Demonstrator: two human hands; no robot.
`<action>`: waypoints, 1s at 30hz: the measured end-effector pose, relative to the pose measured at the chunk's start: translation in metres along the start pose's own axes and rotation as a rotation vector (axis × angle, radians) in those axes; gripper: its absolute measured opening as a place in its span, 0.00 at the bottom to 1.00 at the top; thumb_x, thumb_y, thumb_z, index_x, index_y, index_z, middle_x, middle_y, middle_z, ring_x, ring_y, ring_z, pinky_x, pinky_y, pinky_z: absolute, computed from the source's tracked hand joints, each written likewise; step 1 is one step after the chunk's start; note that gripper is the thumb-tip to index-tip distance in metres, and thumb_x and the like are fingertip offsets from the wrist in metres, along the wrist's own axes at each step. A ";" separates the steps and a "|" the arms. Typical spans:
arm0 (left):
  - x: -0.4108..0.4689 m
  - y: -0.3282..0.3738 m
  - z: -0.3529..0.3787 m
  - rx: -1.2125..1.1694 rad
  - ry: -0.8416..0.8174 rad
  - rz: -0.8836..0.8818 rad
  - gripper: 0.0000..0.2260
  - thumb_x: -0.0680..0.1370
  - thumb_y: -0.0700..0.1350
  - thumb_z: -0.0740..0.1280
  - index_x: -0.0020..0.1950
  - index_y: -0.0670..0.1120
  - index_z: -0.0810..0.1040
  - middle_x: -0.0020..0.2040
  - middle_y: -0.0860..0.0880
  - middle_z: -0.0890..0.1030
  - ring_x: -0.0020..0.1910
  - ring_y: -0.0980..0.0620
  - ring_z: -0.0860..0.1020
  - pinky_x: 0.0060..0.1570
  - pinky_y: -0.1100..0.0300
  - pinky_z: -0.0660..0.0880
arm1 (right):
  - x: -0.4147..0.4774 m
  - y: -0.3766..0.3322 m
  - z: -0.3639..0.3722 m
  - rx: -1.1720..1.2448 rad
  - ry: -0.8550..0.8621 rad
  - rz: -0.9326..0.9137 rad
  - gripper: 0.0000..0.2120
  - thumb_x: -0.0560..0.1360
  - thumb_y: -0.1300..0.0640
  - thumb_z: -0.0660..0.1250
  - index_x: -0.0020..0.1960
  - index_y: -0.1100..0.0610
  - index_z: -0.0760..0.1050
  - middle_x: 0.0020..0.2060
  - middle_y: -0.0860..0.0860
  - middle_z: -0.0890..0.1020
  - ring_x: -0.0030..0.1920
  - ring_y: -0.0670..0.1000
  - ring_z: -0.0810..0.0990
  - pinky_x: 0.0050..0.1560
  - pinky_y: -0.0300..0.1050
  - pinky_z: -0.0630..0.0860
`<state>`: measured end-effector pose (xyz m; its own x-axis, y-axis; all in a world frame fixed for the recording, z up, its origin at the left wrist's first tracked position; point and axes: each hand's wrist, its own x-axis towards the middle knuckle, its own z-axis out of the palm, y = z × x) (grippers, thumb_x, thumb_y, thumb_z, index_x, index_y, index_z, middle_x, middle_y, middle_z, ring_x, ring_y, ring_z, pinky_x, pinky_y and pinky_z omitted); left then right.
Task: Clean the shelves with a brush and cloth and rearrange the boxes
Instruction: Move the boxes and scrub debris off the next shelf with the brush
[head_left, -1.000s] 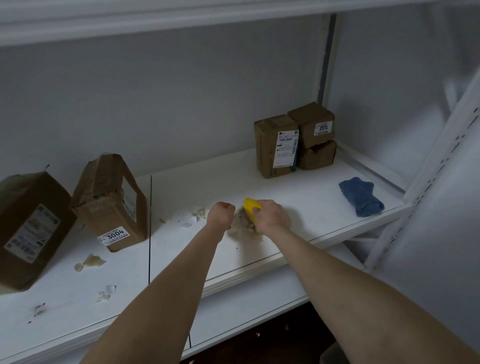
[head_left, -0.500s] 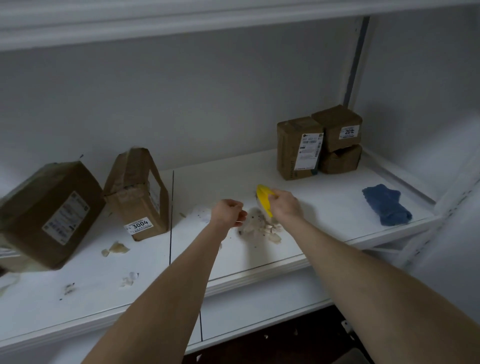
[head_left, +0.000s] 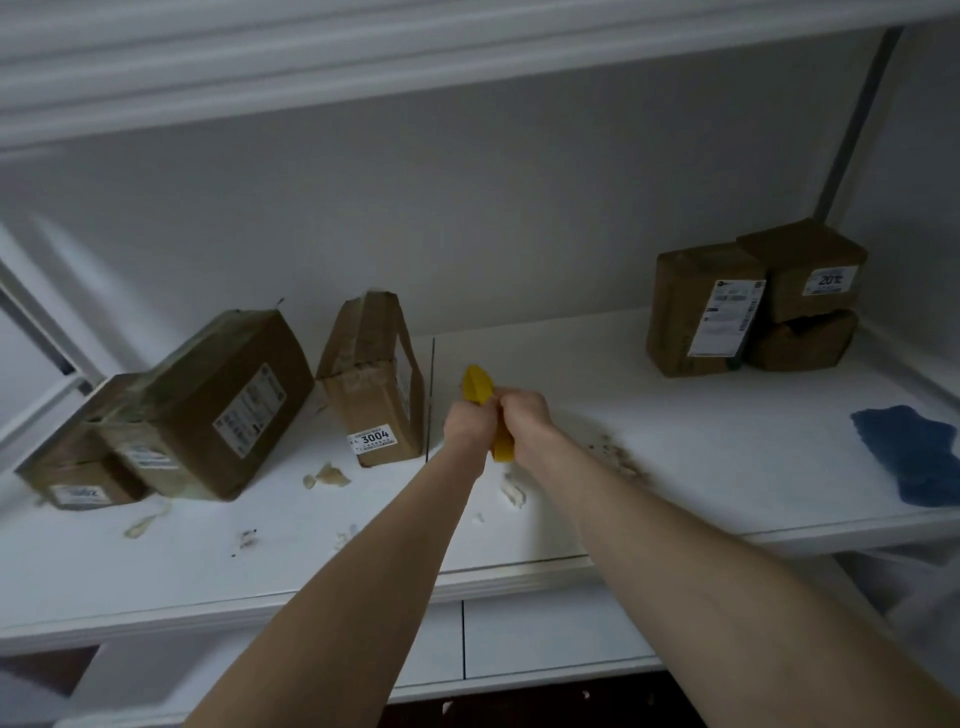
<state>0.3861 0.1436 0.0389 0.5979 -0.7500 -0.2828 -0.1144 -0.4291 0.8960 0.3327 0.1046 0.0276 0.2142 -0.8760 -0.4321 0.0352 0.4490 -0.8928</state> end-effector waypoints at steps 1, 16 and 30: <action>0.004 -0.001 -0.004 -0.011 0.029 0.003 0.15 0.79 0.46 0.63 0.56 0.35 0.77 0.53 0.36 0.80 0.53 0.39 0.79 0.55 0.46 0.77 | 0.002 0.000 0.004 0.003 -0.025 0.008 0.08 0.74 0.61 0.63 0.41 0.59 0.81 0.34 0.56 0.79 0.33 0.55 0.77 0.33 0.42 0.73; 0.058 -0.013 -0.028 0.448 0.102 -0.032 0.13 0.81 0.39 0.58 0.63 0.36 0.74 0.61 0.39 0.77 0.61 0.42 0.76 0.56 0.56 0.74 | 0.047 0.012 -0.044 -0.075 0.180 -0.088 0.16 0.73 0.69 0.59 0.54 0.59 0.81 0.30 0.51 0.76 0.28 0.48 0.71 0.29 0.40 0.68; 0.023 -0.004 -0.006 0.276 -0.140 0.030 0.13 0.82 0.41 0.54 0.48 0.37 0.75 0.37 0.38 0.77 0.35 0.41 0.77 0.35 0.54 0.73 | 0.056 -0.002 -0.055 -0.126 0.220 -0.168 0.13 0.73 0.66 0.62 0.54 0.61 0.81 0.33 0.53 0.77 0.32 0.52 0.72 0.31 0.41 0.67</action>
<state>0.4051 0.1303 0.0310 0.4784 -0.8182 -0.3190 -0.3533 -0.5119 0.7831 0.2909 0.0444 -0.0016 -0.0013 -0.9595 -0.2818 -0.0719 0.2812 -0.9570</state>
